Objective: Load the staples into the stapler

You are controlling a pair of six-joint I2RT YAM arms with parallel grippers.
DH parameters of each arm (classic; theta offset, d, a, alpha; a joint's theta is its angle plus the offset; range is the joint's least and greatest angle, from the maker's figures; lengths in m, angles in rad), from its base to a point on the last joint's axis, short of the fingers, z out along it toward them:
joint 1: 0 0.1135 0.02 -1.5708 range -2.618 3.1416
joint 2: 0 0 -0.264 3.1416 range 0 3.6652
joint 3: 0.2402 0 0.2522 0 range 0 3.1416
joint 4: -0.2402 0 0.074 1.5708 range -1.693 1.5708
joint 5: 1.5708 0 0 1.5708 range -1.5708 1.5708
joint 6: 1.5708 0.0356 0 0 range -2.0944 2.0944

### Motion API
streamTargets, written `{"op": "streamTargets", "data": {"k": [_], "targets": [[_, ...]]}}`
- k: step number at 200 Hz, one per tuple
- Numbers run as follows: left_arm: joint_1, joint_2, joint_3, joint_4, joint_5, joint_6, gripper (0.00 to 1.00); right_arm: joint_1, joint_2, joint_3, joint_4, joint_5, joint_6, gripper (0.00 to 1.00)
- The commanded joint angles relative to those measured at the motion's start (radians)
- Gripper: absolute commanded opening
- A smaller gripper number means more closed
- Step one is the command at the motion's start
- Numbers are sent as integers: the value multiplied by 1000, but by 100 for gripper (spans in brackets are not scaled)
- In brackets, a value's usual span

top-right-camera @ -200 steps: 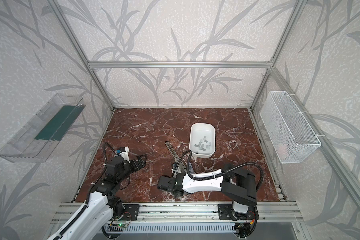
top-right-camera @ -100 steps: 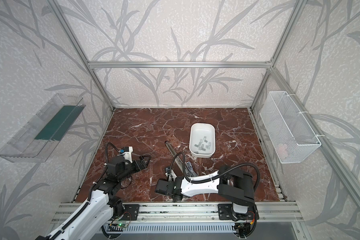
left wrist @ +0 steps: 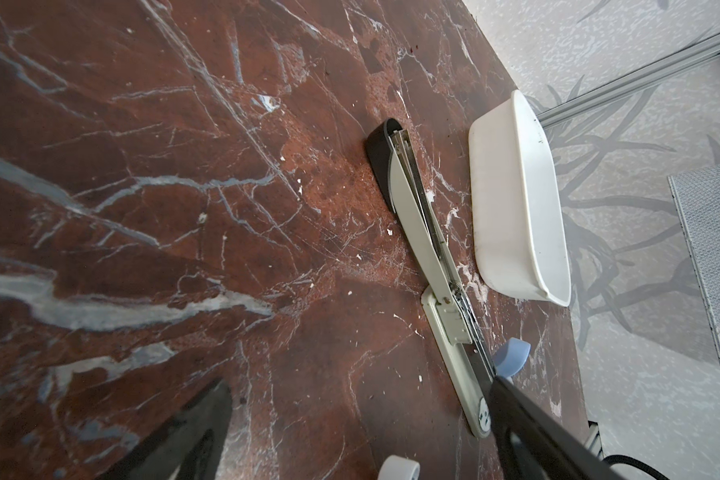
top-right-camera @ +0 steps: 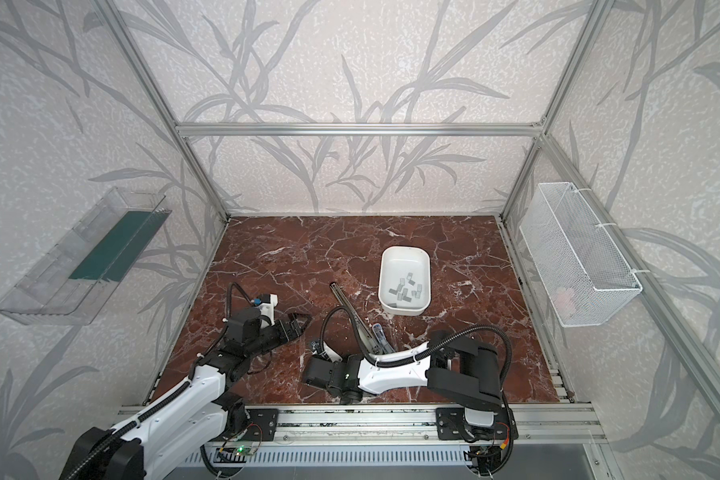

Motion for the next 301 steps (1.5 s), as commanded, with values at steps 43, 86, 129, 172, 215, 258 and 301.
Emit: {"op": "streamTargets", "data": {"k": [43, 86, 129, 172, 215, 258, 301], "targets": [[-4, 172, 183, 61, -52, 22, 99, -94, -274, -66, -104, 114, 45, 42], [-4, 298, 247, 123, -12, 13, 99, -205, -251, -89, -118, 130, 12, 42], [-4, 301, 243, 106, -55, 40, 99, -260, -164, -39, -124, 115, -25, 42], [-4, 294, 240, 99, -56, 46, 99, -282, -72, 42, -189, 87, -47, 45], [-4, 297, 239, 96, -52, 48, 99, -287, 10, 91, -210, 74, -57, 45], [-6, 294, 240, 93, -47, 48, 99, -292, 18, 77, -208, 68, -36, 44], [-9, 300, 235, 98, -34, 48, 98, -291, 2, 45, -207, 24, -15, 32]]}}
